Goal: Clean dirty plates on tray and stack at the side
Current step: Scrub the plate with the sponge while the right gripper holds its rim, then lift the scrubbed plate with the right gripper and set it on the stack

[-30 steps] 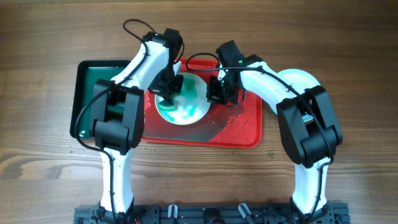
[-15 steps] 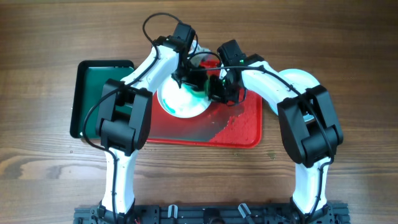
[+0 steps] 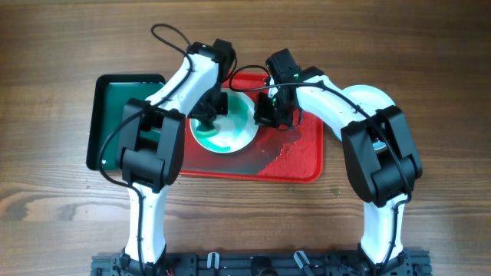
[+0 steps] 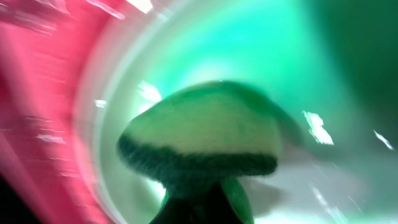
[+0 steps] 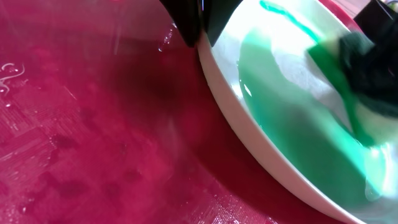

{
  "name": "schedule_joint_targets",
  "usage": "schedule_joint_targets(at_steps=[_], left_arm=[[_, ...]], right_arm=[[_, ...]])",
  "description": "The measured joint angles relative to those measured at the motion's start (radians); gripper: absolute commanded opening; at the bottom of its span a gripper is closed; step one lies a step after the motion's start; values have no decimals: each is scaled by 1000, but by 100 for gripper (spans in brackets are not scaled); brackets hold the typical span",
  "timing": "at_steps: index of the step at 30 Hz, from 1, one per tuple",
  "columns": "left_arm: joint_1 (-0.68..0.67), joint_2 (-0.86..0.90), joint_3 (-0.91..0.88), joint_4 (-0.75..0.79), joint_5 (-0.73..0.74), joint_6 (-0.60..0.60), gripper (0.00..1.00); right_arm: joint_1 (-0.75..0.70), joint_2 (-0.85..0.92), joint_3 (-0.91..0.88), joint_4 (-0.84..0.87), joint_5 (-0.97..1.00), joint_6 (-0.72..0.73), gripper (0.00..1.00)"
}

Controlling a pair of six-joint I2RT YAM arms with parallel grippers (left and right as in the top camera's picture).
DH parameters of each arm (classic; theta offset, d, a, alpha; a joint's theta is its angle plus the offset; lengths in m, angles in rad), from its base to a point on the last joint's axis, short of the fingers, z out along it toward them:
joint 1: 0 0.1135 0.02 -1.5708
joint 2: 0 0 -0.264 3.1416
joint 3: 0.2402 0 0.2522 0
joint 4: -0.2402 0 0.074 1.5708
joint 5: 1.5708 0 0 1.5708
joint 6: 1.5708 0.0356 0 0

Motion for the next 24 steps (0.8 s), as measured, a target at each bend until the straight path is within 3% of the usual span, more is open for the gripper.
schedule_joint_targets(at_steps=[4,8,11,15,19,24], left_arm=[[6,0,0,-11,274,143,4],[19,1,24,14,379,175,4],[74,-8,97,49,368,138,4],[179,-148,159,89,271,63,4],[214,-275,182,84,238,46,4],[217,-276,185,37,183,28,4]], right_arm=[[0,0,0,-1,0,-7,4],[0,0,0,0,-3,-6,4],[0,0,0,4,-5,-7,4],[0,0,0,27,-8,-46,4],[-1,0,29,19,26,-98,4],[-2,-42,56,-50,159,-158,4]])
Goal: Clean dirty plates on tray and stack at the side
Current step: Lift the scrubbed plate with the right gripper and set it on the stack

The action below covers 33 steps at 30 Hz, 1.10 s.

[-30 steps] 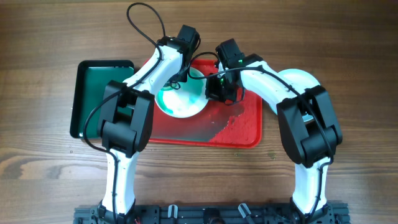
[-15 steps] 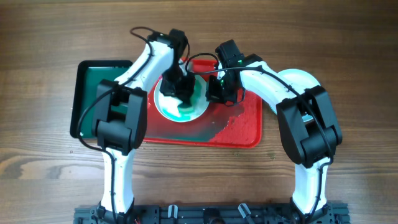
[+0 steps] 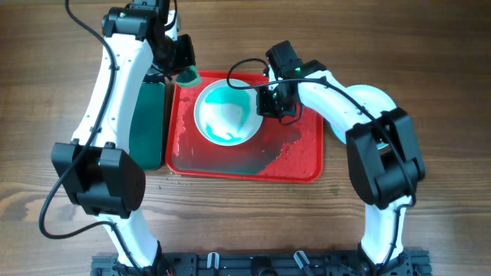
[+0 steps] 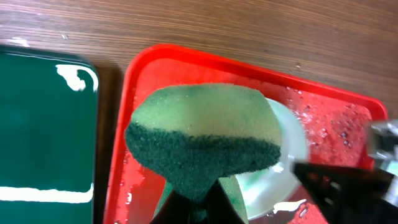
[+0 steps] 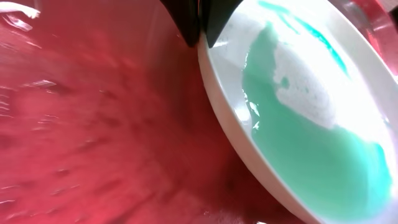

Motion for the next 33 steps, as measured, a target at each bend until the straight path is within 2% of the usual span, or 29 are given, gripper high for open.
schedule_joint_targets(at_steps=[2,7,11,16,22,33], left_arm=[[0,0,0,-2,-33,-8,4],[0,1,0,-3,-54,-13,4],[0,1,0,-3,-58,-19,4],[0,1,0,-14,-59,-19,4],[0,1,0,-17,-61,-19,4],[0,1,0,-18,-61,-19,4]], right_arm=[[8,-79,0,-29,108,-24,4],[166,-280,8,-97,607,-50,4],[353,-304,11,-164,1024,-55,4],[518,-304,11,-193,1423,-50,4],[607,-304,11,-193,1646,-55,4],[609,-304,11,-193,1731,-68,4]])
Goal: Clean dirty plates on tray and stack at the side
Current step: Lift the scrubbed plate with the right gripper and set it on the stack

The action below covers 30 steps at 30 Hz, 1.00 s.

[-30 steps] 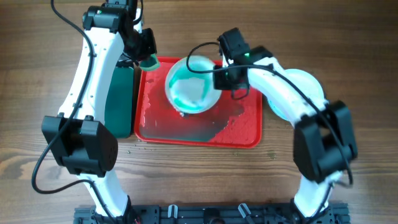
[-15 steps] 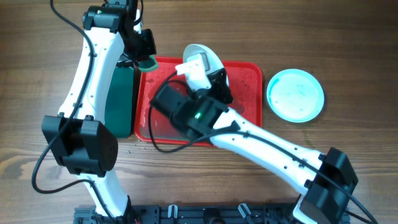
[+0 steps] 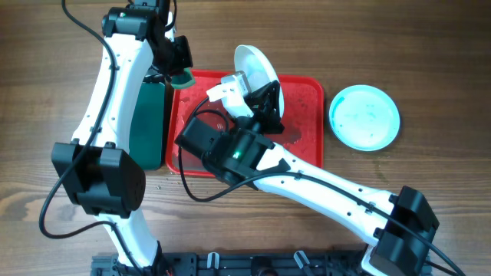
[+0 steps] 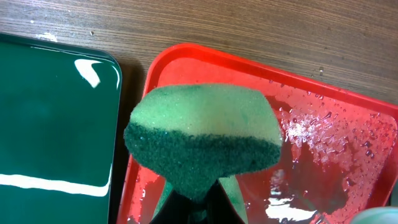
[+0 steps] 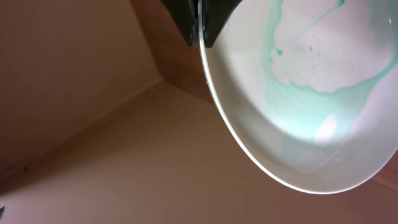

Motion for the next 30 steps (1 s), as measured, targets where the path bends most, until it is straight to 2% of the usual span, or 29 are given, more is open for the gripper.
schedule_joint_targets(at_steps=[4,6,8,9,11,13,17,20,21,24,27,30], left_arm=[[0,0,0,0,0,0,4],[0,0,0,0,0,0,4],[0,0,0,0,0,0,4],[0,0,0,0,0,0,4],[0,0,0,0,0,0,4],[0,0,0,0,0,0,4],[0,0,0,-6,0,0,4],[0,0,0,-11,0,0,4],[0,0,0,-14,0,0,4],[0,0,0,-20,-5,0,4],[0,0,0,-23,-8,0,4],[0,0,0,-23,-8,0,4]], right_arm=[[0,0,0,0,-13,-11,4],[-3,0,0,-5,-102,-14,4],[-16,0,0,-11,-255,-16,4],[-49,0,0,-19,-431,-4,4],[-112,0,0,-21,-625,23,4],[-238,0,-11,-2,-876,41,4],[-504,0,-32,16,-1227,12,4],[-705,0,-32,22,-1393,-33,4],[-792,0,-32,7,-1430,-49,4],[-922,0,-37,-22,-1463,-68,4],[-1116,0,-93,-29,-1460,-69,4],[-1249,0,-153,-27,-1459,-70,4]])
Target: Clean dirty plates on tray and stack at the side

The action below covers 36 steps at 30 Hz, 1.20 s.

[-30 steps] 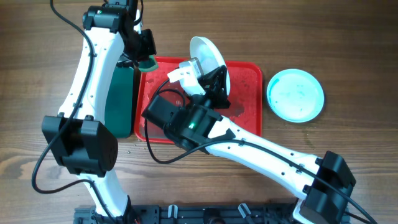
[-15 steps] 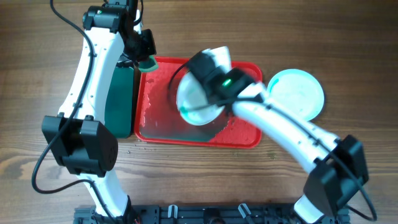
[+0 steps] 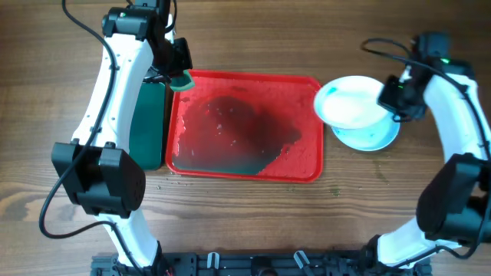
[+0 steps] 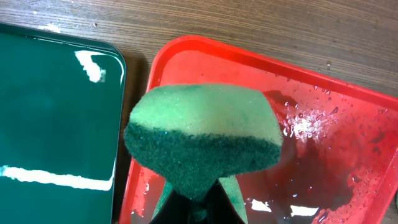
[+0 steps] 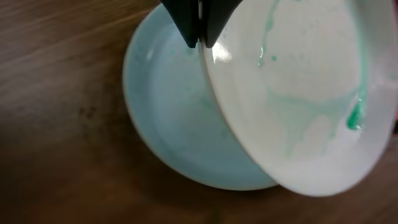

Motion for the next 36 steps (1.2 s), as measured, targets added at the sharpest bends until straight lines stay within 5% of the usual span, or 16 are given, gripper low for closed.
schedule_joint_targets(at_steps=[7,11,13,17,18,24,29,31,34,36], left_arm=[[0,0,0,-3,0,0,4],[0,0,0,-5,-13,0,4],[4,0,0,-13,-34,0,4],[58,0,0,-59,-81,24,4],[83,0,0,-69,-94,46,4],[204,0,-72,-10,-126,142,4],[251,1,-326,174,-138,163,5],[249,2,-413,246,-138,164,12],[249,2,-492,317,-138,169,50],[249,2,-507,328,-138,180,61]], right_arm=[[-110,0,-137,25,3,0,8],[-107,0,-189,32,-5,-36,37],[-98,0,-188,28,-35,-64,64],[-50,-2,-154,32,-220,-122,83],[-18,-8,-144,57,-277,-130,97],[251,-25,-114,153,-358,-131,100],[369,-25,-113,185,-333,-115,100],[375,-26,-113,185,-332,-112,100],[375,-26,-113,185,-329,-112,100],[375,-26,-113,186,-329,-112,99]])
